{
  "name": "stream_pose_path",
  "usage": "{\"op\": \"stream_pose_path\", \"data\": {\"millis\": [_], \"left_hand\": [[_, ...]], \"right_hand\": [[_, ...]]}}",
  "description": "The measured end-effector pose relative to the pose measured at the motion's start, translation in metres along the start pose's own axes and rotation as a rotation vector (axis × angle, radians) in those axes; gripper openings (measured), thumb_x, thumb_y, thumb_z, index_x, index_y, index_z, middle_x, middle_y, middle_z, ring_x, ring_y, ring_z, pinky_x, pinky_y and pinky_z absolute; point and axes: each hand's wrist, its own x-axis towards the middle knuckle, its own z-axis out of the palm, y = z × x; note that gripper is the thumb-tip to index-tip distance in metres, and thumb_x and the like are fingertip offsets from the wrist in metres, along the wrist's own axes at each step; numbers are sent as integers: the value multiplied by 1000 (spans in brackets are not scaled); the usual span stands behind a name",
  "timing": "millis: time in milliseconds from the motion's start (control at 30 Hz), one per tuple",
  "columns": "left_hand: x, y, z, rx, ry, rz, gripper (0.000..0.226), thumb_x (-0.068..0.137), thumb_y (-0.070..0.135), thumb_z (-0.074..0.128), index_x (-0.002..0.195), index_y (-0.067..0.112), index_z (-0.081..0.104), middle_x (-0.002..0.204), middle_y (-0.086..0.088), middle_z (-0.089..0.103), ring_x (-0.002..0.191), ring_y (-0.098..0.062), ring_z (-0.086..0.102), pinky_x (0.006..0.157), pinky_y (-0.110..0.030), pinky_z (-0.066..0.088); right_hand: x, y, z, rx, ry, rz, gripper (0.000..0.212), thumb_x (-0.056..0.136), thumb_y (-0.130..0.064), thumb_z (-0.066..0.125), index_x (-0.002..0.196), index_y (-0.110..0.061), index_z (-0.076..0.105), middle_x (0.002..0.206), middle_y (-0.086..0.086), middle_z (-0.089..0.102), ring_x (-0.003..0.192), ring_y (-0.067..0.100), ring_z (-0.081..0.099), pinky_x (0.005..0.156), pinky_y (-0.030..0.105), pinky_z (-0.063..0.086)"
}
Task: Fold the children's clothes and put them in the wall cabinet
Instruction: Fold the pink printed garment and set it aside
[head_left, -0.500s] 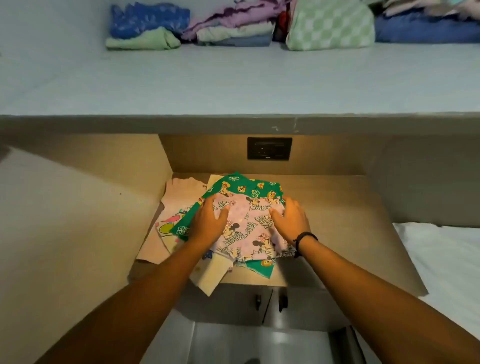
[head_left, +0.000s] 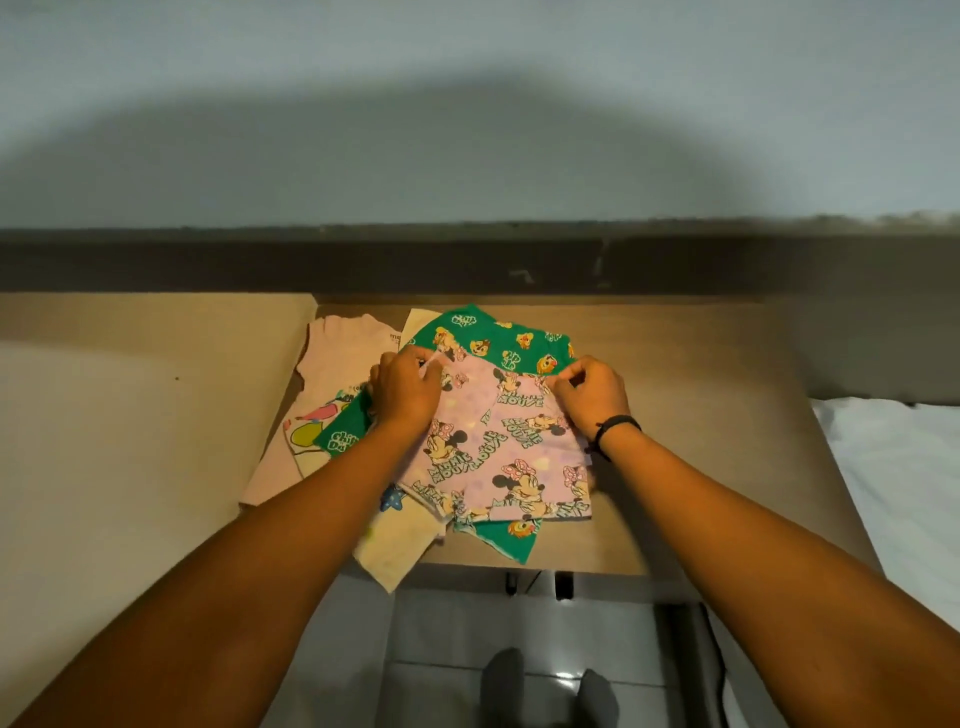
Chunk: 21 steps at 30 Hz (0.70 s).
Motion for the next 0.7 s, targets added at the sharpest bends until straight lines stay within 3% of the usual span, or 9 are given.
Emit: {"op": "stream_pose_path", "data": {"millis": [100,233,333,433,567,633,700], "left_hand": [[-12,24,5,-128,11,143,12,104,34,64,113,28,67,123,-8,56,110,-26,53,83,-35,43],[-35,78,27,-223,-58,340,5,103,30,64,105,35,64,121,-7,54,115,-26,52,92,-38,46],[-59,127,54,-344,-176,436,7,104,23,64,107,30,66,122,-4,50,110,-21,57,98,-41,55],[-92,165,85,-361,-364,476,18,106,21,60,124,21,65,130,-4,48,113,-23,61,93,-43,63],[-136,177,124,-196,-603,599,43,107,18,58,150,22,51,155,-10,47,131,-24,55,116,-41,44],[-149,164,135,-12,-544,665,51,109,24,54,158,20,42,161,-10,44,142,-31,48,118,-42,39],[-161,140,139,216,-411,695,56,110,38,46,161,17,36,164,-12,41,151,-36,38,125,-49,29]], "right_hand": [[-17,6,-20,77,23,-14,17,88,-24,79,77,-24,65,82,-6,72,81,16,69,76,36,59],[-48,36,-61,101,108,-16,9,91,-19,76,89,-15,68,78,-11,67,71,1,61,65,24,52],[-73,72,-102,126,257,14,7,94,-15,71,96,-14,65,82,-7,66,73,7,61,69,29,53],[-107,118,-133,99,333,107,9,98,-14,65,100,-20,59,85,-2,66,79,20,65,71,34,54],[-144,166,-151,45,325,211,5,100,-11,62,99,-16,59,79,4,64,76,25,64,67,33,52],[-145,172,-153,-57,308,164,7,100,-15,60,107,-11,61,82,4,65,77,24,64,64,30,50],[-135,167,-153,-206,328,15,14,101,-17,56,113,-14,63,102,8,68,89,26,64,74,37,54]]}}
